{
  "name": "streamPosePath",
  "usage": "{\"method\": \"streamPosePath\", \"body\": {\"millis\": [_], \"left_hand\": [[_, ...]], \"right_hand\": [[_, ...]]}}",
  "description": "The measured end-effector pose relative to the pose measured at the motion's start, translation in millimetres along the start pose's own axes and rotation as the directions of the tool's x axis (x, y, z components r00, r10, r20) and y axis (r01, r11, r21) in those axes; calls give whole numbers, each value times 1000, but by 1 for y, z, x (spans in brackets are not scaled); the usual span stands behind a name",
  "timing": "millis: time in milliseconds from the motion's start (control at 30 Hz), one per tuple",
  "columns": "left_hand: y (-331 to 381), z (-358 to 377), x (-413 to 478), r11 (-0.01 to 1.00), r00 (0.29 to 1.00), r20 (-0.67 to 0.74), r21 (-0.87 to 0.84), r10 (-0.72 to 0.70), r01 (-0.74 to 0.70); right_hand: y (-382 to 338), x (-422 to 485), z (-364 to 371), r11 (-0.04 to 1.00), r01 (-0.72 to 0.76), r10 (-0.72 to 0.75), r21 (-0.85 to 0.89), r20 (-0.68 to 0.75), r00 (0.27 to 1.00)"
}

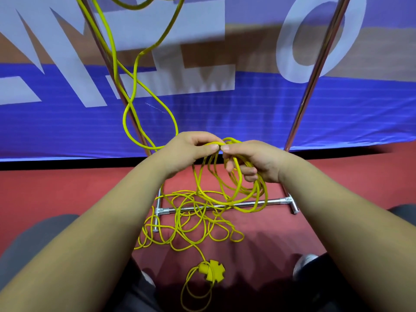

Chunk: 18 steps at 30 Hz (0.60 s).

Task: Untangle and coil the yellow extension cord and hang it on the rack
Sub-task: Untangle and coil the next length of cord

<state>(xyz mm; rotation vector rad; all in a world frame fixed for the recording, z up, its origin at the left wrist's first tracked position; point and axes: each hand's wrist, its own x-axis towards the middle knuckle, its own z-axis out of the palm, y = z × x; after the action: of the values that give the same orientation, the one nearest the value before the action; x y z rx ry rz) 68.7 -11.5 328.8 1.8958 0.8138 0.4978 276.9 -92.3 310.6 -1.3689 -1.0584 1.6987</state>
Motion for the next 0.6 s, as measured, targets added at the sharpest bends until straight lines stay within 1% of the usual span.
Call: {"method": "streamPosePath", "body": {"millis": [33, 100, 167, 233, 300, 333, 367, 400, 433, 467, 500, 533, 567, 600], "left_hand": [[1, 3, 1, 1000, 1000, -11, 5, -6, 6], [-2, 9, 4, 999, 995, -88, 1, -37, 37], [-7, 17, 7, 996, 987, -141, -60, -73, 65], [-13, 20, 8, 989, 989, -122, -138, -78, 60], [-14, 18, 7, 973, 994, -94, -230, -54, 31], [-12, 18, 6, 963, 993, -107, -270, -43, 13], [-13, 18, 7, 952, 987, -156, -306, -48, -2], [-13, 20, 7, 945, 968, -239, -326, -73, -9], [-18, 21, 10, 939, 931, -345, -343, -121, -5], [-26, 23, 12, 940, 868, -462, -341, -182, 16], [-38, 24, 15, 944, 787, -567, -323, -245, 61], [-49, 25, 17, 946, 723, -622, -286, -302, 149], [-64, 26, 19, 932, 708, -607, -222, -361, 286], [-73, 30, 18, 891, 733, -528, -113, -429, 440]], "right_hand": [[1, 1, 1, 1000, 9, -9, 0, -30, 999], [4, 4, 2, 999, 34, -33, 14, -81, 996], [7, 6, 4, 996, 57, -50, 67, -108, 993], [6, 7, 6, 989, 64, -47, 135, -123, 991], [1, 4, 7, 981, 54, -30, 189, -127, 991], [0, 2, 7, 978, 53, -27, 201, -128, 991], [-2, 1, 6, 977, 56, -29, 208, -133, 991], [-2, 0, 5, 974, 62, -31, 216, -144, 989], [-3, 0, 4, 972, 71, -35, 226, -158, 987], [-3, -1, 3, 968, 80, -38, 239, -174, 984], [-4, -3, 2, 962, 89, -40, 259, -188, 981], [-5, -5, 0, 953, 99, -42, 287, -199, 979], [-8, -7, -2, 940, 110, -44, 324, -203, 978], [-10, -10, -5, 923, 120, -47, 367, -201, 978]]}}
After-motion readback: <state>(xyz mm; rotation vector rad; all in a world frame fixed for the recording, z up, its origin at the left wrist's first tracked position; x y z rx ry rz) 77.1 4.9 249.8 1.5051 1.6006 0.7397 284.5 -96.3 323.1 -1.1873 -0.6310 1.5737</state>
